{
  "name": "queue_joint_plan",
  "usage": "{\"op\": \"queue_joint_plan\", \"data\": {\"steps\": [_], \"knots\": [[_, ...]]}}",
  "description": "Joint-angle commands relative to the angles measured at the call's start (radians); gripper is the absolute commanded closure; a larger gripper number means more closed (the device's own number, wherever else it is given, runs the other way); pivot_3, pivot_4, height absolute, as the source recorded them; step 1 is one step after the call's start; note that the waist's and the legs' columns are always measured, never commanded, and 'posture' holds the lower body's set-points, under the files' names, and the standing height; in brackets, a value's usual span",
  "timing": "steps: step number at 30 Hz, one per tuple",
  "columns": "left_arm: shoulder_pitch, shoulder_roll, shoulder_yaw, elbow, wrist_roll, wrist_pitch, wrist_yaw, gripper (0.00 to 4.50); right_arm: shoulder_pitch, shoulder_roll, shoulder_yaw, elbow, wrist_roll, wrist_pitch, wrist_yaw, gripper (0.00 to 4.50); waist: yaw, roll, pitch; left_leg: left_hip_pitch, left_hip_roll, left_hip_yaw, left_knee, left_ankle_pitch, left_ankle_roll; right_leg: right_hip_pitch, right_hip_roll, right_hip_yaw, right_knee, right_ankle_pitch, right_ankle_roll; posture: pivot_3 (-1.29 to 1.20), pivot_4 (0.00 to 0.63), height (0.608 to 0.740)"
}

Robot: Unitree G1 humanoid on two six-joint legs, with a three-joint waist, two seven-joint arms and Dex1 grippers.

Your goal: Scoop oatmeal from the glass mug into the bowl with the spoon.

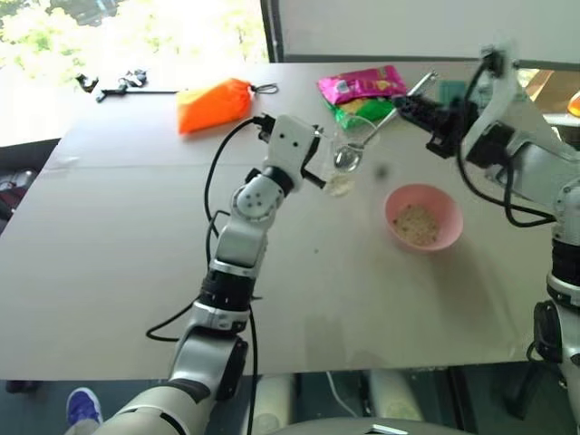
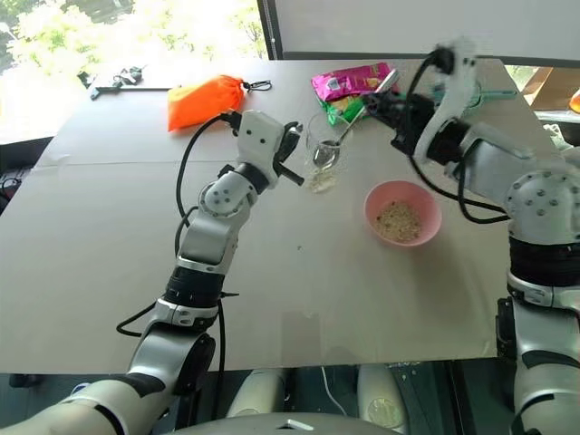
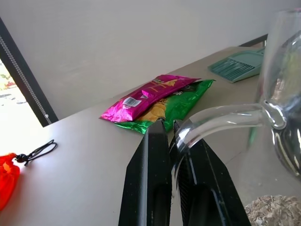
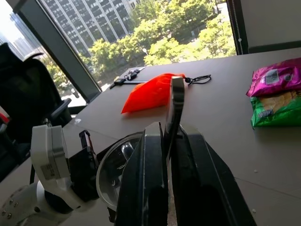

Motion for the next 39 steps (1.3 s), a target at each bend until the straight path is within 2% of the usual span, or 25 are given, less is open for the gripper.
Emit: {"op": "queue_joint_plan", "data": {"steps": [1,2,3,4,5,6,7,9,11,14,16,20,23,25,30,31,34,39], "knots": [[0.012,-0.015,0.039,-0.066,-0.034,-0.007,0.029,4.5,-0.04,0.024,0.018,-0.049,-0.083,-0.022,0.074,2.52,0.001,0.0,0.0,0.0,0.0,0.0,0.0,0.0,0.0,0.0,0.0,0.0,0.0,0.0,0.0,0.0,0.15,0.74],[0.023,-0.023,0.053,-0.075,-0.048,0.002,0.041,4.5,-0.041,0.032,0.017,-0.054,-0.101,-0.027,0.086,2.12,0.001,0.0,0.0,0.0,0.0,0.0,0.0,0.0,0.0,0.0,0.0,0.0,0.0,0.0,0.0,0.0,0.15,0.74],[0.035,-0.03,0.07,-0.084,-0.061,0.008,0.052,4.5,-0.04,0.034,0.011,-0.062,-0.113,-0.03,0.098,1.92,0.002,0.0,0.0,0.0,0.0,0.0,0.0,0.0,0.0,0.0,0.0,0.0,0.0,0.0,0.0,0.0,0.15,0.74],[0.049,-0.032,0.089,-0.1,-0.073,0.015,0.064,4.5,-0.034,0.027,-0.007,-0.081,-0.12,-0.035,0.117,1.35,0.002,0.0,0.0,0.0,0.0,0.0,0.0,0.0,0.0,0.0,0.0,0.0,0.0,0.0,0.0,0.0,0.15,0.74],[0.064,-0.035,0.113,-0.114,-0.088,0.019,0.077,4.5,-0.024,0.017,-0.033,-0.099,-0.121,-0.039,0.133,1.02,0.002,0.0,0.0,-0.001,0.0,0.0,0.0,0.0,0.0,0.0,0.0,0.0,-0.001,0.0,0.0,0.0,0.15,0.74],[0.08,-0.037,0.146,-0.127,-0.109,0.022,0.093,4.5,-0.005,-0.005,-0.061,-0.122,-0.133,-0.055,0.16,0.42,0.003,0.0,0.0,-0.001,0.0,-0.001,0.0,0.0,0.0,0.0,0.0,0.0,-0.001,0.0,0.0,0.0,0.15,0.74],[0.095,-0.029,0.173,-0.136,-0.119,0.022,0.104,4.5,0.019,-0.032,-0.093,-0.143,-0.145,-0.07,0.191,0.04,0.007,0.0,0.0,-0.001,0.0,-0.001,0.0,0.0,0.0,0.0,0.0,-0.001,-0.001,0.0,0.0,0.0,0.15,0.74],[0.115,-0.011,0.209,-0.143,-0.136,0.006,0.111,4.5,0.064,-0.072,-0.142,-0.17,-0.158,-0.089,0.235,0.04,0.01,0.0,0.0,-0.001,0.0,-0.002,0.0,0.0,0.0,0.0,0.0,-0.002,-0.001,0.0,0.0,0.0,0.15,0.74],[0.139,0.023,0.266,-0.113,-0.156,-0.024,0.112,4.5,0.175,-0.11,-0.239,-0.199,-0.174,-0.154,0.335,0.04,0.013,0.0,0.0,-0.001,0.0,-0.001,0.0,0.0,0.0,0.0,0.0,-0.002,-0.001,0.0,0.0,0.0,0.15,0.74],[0.157,0.065,0.322,-0.014,-0.174,-0.104,0.098,4.5,0.355,-0.167,-0.34,-0.223,-0.275,-0.242,0.408,0.04,0.023,-0.001,0.0,0.0,0.0,-0.001,0.0,0.0,0.0,0.001,0.0,-0.002,-0.001,0.0,0.0,0.0,0.15,0.74],[0.156,0.083,0.341,0.074,-0.178,-0.169,0.097,4.5,0.464,-0.194,-0.352,-0.228,-0.38,-0.324,0.455,0.04,0.029,-0.001,0.0,0.0,0.0,-0.001,0.0,0.0,0.0,0.001,0.0,-0.001,-0.001,0.0,0.0,0.0,0.15,0.74],[0.125,0.084,0.349,0.24,-0.197,-0.265,0.072,4.5,0.596,-0.148,-0.32,-0.192,-0.578,-0.481,0.429,0.04,0.025,-0.001,0.0,0.005,0.0,0.002,0.0,0.0,0.0,0.002,-0.001,0.003,0.001,0.0,0.0,0.0,0.15,0.74],[0.109,0.067,0.352,0.328,-0.219,-0.303,0.053,4.5,0.654,-0.091,-0.322,-0.168,-0.625,-0.516,0.409,0.04,0.029,-0.001,-0.001,0.011,0.0,0.001,-0.001,0.0,0.0,0.009,0.0,0.002,0.001,0.0,0.0,0.0,0.15,0.74],[0.107,0.051,0.366,0.354,-0.249,-0.301,0.054,3.68,0.685,-0.077,-0.3,-0.144,-0.678,-0.563,0.429,0.0,0.028,-0.001,-0.001,0.015,0.0,0.002,-0.002,0.0,0.0,0.012,0.0,0.002,-0.001,0.0,0.0,0.0,0.15,0.74],[0.14,0.054,0.373,0.301,-0.266,-0.271,0.088,2.04,0.73,-0.042,-0.288,-0.113,-0.72,-0.619,0.467,0.0,0.022,-0.001,-0.001,0.016,0.001,0.002,-0.002,0.0,0.0,0.013,0.0,0.003,-0.001,0.0,0.0,0.0,0.15,0.74],[0.154,0.058,0.372,0.265,-0.273,-0.254,0.09,1.43,0.737,-0.041,-0.291,-0.106,-0.724,-0.623,0.474,0.0,0.022,-0.001,-0.001,0.017,0.001,0.002,-0.003,0.0,0.0,0.013,0.0,0.003,0.0,0.0,0.0,0.0,0.15,0.74],[0.218,0.07,0.36,0.115,-0.313,-0.17,0.067,0.14,0.755,-0.041,-0.3,-0.097,-0.723,-0.642,0.506,0.0,0.022,-0.001,-0.001,0.017,0.001,0.002,-0.003,0.0,0.0,0.014,0.0,0.003,-0.001,0.0,0.0,0.0,0.15,0.74],[0.429,0.134,0.354,-0.179,-0.389,-0.015,-0.004,0.03,0.8,-0.056,-0.348,-0.105,-0.705,-0.66,0.558,0.0,0.026,0.0,-0.001,0.018,0.001,0.002,-0.003,0.0,0.0,0.014,0.0,0.003,-0.002,0.0,0.0,0.0,0.15,0.74]]}}
